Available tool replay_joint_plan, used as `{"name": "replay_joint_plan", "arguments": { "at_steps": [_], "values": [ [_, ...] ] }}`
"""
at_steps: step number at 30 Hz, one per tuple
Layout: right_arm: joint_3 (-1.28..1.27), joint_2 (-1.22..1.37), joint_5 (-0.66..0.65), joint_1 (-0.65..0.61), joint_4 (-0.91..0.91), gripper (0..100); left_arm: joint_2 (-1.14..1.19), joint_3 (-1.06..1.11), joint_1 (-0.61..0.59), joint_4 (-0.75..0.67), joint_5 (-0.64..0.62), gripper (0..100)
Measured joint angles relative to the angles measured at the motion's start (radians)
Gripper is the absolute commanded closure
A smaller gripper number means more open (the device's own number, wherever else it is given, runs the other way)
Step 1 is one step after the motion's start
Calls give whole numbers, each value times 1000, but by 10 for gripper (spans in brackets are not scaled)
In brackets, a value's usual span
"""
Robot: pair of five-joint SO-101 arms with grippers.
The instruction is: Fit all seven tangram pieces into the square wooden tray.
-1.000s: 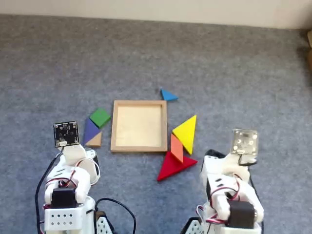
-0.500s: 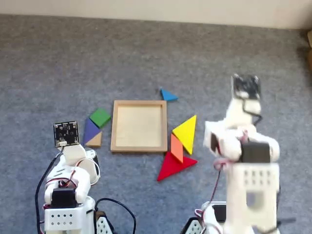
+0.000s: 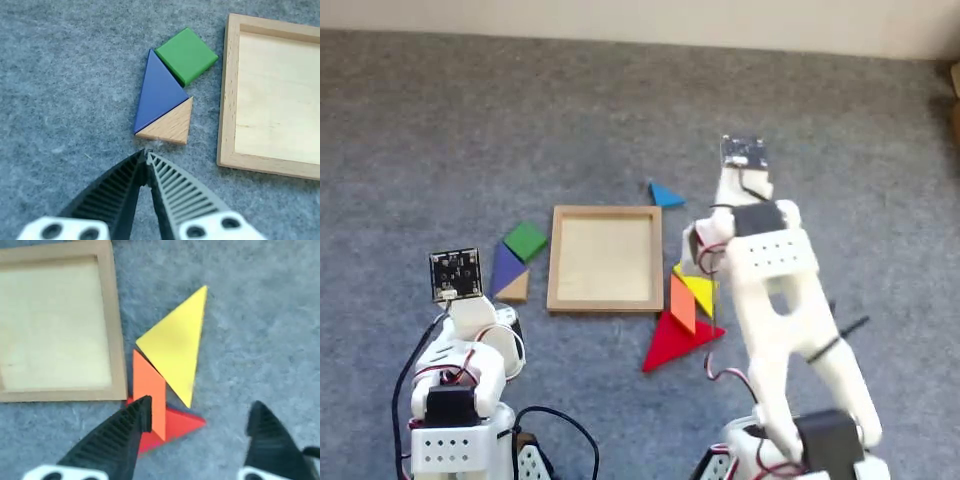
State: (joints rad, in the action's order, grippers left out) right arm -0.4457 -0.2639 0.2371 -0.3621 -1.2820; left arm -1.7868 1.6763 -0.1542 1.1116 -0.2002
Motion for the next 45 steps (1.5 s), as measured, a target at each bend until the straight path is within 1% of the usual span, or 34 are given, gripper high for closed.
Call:
{"name": "replay_joint_plan", "arguments": {
  "at_steps": [7, 23, 30, 35, 45],
  "values": [
    [0, 157, 6, -72, 143, 660, 0, 0, 0, 0, 0, 995],
    [0, 377, 6, -77, 347, 660, 0, 0, 0, 0, 0, 995],
    [2, 414, 6, -74, 387, 662, 0, 0, 0, 0, 0, 995],
    [2, 414, 6, -49, 390, 663, 0, 0, 0, 0, 0, 995],
    [2, 414, 6, -48, 394, 663, 0, 0, 0, 0, 0, 995]
  ]
}}
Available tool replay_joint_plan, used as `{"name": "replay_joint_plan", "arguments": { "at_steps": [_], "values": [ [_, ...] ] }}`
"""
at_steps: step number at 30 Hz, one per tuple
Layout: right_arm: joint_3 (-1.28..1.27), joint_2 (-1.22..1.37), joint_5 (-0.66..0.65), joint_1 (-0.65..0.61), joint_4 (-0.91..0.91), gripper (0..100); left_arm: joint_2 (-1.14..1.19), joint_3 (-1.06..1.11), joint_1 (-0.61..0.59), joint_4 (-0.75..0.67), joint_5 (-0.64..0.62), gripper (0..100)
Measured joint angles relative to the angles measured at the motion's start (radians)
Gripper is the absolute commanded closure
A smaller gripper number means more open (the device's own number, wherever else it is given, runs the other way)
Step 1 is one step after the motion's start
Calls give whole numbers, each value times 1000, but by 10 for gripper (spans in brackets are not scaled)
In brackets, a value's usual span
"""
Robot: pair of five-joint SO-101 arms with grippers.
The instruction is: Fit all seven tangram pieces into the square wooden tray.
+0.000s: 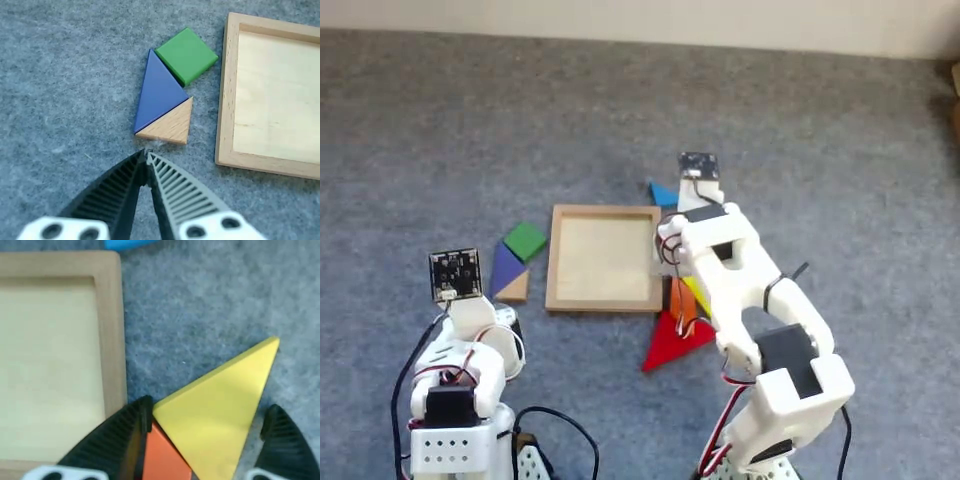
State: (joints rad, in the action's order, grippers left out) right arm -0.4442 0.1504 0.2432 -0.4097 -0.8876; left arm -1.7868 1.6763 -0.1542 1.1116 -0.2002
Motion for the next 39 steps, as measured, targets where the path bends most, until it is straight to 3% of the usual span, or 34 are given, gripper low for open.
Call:
{"name": "replay_joint_plan", "arguments": {
  "at_steps": [8, 22, 25, 39],
  "values": [
    [0, 0, 0, 0, 0, 667, 0, 0, 0, 0, 0, 995],
    [0, 0, 0, 17, 0, 854, 0, 0, 0, 0, 0, 995],
    [0, 0, -54, 20, 0, 884, 0, 0, 0, 0, 0, 995],
    [71, -9, -166, 55, -95, 887, 0, 0, 0, 0, 0, 995]
  ]
}}
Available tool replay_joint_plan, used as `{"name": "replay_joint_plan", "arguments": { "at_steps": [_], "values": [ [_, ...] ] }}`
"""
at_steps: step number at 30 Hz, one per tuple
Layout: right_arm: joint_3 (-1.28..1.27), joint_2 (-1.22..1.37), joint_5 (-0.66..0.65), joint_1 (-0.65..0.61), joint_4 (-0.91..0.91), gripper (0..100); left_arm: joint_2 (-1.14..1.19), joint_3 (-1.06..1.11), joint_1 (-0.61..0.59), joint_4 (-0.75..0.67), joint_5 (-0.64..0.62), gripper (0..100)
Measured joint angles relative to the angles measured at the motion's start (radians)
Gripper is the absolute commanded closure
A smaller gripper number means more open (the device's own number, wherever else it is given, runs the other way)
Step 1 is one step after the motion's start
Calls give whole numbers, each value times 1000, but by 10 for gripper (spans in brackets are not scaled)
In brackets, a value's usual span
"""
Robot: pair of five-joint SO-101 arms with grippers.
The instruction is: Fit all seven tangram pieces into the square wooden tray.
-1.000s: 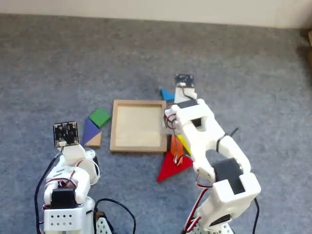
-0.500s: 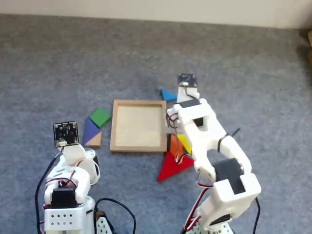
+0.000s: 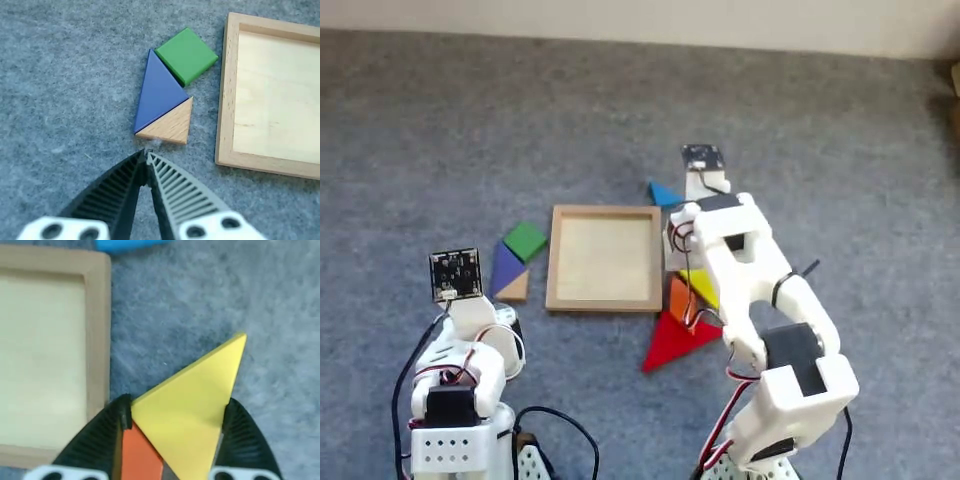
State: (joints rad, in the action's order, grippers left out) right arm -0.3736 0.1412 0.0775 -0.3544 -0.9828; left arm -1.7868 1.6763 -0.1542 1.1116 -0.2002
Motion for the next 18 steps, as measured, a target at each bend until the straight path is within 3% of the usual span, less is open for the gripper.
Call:
{"name": "replay_joint_plan", "arguments": {
  "at_steps": [11, 18],
  "values": [
    [6, -149, -17, -8, -17, 887, 0, 0, 0, 0, 0, 995],
    [6, -150, 31, -157, -17, 886, 0, 0, 0, 0, 0, 995]
  ]
}}
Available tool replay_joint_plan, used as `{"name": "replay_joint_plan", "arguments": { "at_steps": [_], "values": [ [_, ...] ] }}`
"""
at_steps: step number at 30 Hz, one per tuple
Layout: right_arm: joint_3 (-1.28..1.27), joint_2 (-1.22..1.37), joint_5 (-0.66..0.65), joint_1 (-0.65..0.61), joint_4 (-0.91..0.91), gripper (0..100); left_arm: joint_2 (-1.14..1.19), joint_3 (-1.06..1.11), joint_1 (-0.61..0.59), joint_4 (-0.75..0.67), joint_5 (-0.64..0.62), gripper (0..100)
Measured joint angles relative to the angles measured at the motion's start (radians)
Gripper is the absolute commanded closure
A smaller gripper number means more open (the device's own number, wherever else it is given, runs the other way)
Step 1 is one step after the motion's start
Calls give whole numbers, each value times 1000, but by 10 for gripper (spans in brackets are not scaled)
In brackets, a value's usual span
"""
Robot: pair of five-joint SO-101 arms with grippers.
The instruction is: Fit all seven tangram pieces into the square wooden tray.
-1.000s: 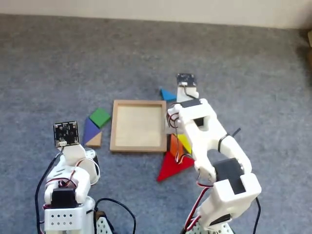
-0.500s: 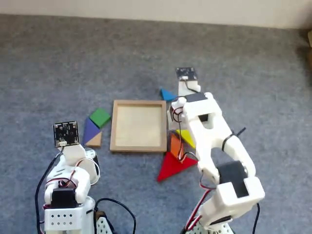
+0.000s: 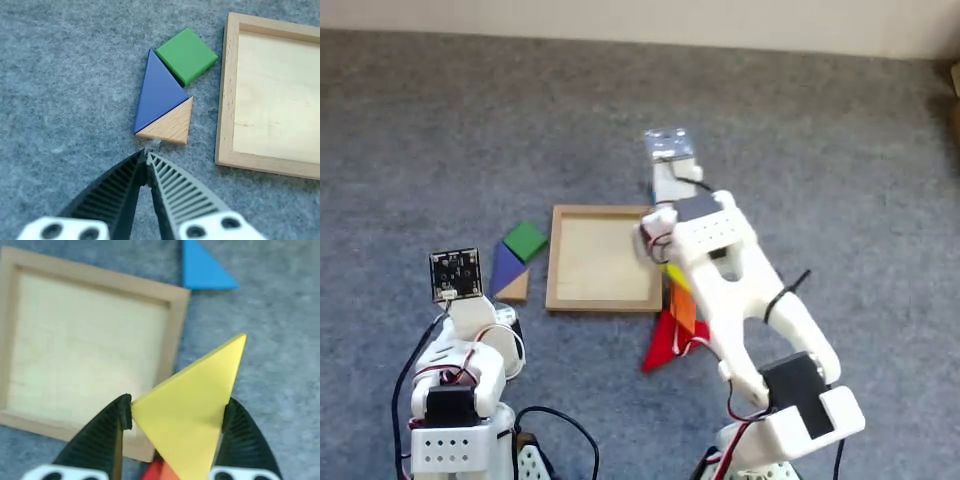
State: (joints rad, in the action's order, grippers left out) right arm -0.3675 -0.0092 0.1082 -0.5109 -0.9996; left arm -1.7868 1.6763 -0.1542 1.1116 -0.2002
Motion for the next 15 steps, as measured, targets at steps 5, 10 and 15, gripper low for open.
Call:
{"name": "replay_joint_plan", "arguments": {
  "at_steps": [5, 10, 15],
  "values": [
    [0, 0, 60, -78, 55, 886, 0, 0, 0, 0, 0, 995],
    [0, 0, 153, -135, 143, 886, 0, 0, 0, 0, 0, 995],
    [0, 0, 198, -150, 212, 886, 0, 0, 0, 0, 0, 995]
  ]
}}
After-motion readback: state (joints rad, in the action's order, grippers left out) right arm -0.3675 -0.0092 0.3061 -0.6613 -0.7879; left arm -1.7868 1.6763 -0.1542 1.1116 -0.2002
